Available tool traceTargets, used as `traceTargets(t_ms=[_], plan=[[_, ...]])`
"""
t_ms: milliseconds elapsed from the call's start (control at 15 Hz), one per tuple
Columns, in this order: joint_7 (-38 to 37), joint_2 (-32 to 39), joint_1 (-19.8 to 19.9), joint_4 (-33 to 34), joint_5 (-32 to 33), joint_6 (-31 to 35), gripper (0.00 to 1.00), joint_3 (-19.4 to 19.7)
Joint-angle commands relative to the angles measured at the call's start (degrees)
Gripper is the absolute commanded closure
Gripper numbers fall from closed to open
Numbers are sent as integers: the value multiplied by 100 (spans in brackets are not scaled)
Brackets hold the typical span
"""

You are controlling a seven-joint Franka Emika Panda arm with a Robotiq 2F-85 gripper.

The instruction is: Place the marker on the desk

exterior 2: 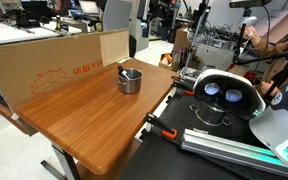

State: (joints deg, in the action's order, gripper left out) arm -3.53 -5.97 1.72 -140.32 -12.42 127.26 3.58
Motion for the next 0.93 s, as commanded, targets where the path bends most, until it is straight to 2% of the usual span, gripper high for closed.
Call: traceTargets(t_ms=[0, 400, 867], plan=[[-701, 515, -54, 277, 435, 249, 0, -232], [-2134, 1213, -246, 707, 1988, 351, 0, -312], [-2302, 1837, -532, 1193, 2594, 348, 0, -276]])
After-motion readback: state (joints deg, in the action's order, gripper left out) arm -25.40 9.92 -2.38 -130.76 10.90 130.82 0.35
